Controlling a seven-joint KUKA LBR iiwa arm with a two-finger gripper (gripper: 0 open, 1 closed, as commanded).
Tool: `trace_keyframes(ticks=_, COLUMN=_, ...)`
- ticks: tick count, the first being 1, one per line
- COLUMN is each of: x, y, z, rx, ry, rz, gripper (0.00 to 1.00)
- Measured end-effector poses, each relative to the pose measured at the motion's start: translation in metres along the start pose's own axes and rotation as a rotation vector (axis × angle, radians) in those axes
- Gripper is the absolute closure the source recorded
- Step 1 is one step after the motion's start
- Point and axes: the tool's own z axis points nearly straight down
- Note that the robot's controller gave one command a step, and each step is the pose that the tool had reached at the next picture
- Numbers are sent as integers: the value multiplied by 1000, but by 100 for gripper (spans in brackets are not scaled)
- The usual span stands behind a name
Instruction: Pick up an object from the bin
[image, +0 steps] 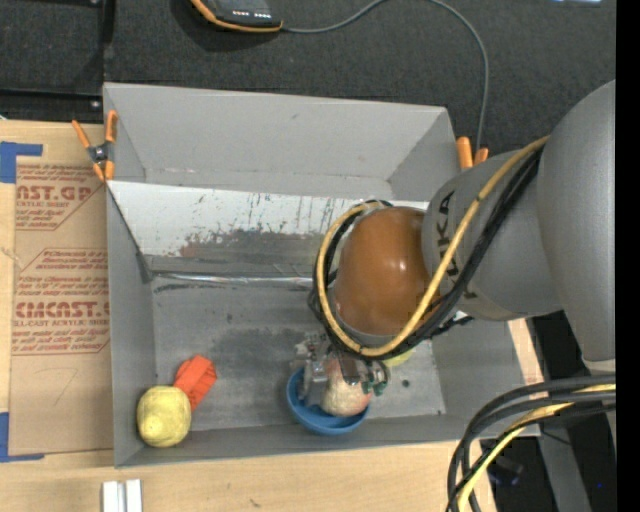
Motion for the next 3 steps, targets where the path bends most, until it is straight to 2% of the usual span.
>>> trace_keyframes(ticks=1, x=1, y=0, z=-9, rx=1, ry=6, rz=1, gripper=100)
trace_keyframes(ticks=3, x=0, y=0, z=-34, rx=1, ry=2, rz=0, gripper=100)
